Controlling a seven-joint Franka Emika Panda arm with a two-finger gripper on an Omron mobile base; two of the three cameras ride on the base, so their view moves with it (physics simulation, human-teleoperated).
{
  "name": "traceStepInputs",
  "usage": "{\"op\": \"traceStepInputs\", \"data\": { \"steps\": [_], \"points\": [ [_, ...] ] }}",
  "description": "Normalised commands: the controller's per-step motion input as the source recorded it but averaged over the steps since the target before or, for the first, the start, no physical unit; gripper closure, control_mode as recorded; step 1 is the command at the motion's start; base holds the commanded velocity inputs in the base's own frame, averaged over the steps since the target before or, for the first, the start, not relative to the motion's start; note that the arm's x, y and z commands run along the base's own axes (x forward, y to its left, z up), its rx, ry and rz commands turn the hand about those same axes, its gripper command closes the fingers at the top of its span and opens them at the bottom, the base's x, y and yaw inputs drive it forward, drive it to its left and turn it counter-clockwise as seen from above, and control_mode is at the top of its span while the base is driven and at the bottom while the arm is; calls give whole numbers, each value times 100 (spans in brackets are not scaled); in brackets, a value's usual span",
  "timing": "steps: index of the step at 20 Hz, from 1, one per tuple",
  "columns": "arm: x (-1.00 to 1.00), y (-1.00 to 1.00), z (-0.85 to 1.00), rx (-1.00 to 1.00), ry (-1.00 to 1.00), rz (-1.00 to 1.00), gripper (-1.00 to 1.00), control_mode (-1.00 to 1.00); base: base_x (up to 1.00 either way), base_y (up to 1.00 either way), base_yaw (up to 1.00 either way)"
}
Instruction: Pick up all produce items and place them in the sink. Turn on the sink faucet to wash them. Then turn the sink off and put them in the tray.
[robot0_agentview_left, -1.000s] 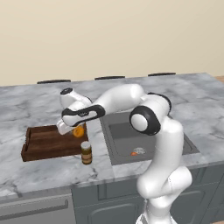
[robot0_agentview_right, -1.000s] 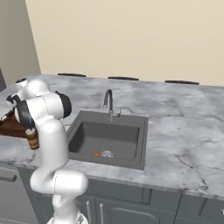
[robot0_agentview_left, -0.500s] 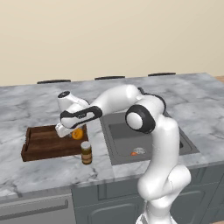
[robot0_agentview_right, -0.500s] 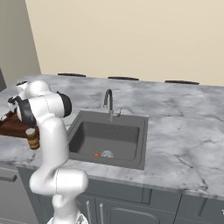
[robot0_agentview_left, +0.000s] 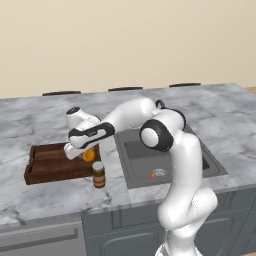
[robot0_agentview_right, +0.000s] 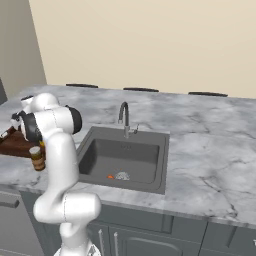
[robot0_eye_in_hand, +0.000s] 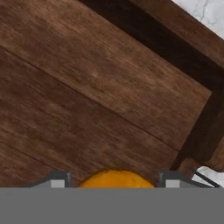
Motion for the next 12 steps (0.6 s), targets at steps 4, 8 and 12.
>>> {"op": "traceStepInputs", "data": {
  "steps": [4,8,12],
  "points": [
    [0,0,11,0,-1,2,-100,-100,0,0,0],
    [0,0,27,0,0,1,-100,-100,0,0,0],
    [0,0,50,0,0,1,-100,-100,0,0,0]
  ]
}}
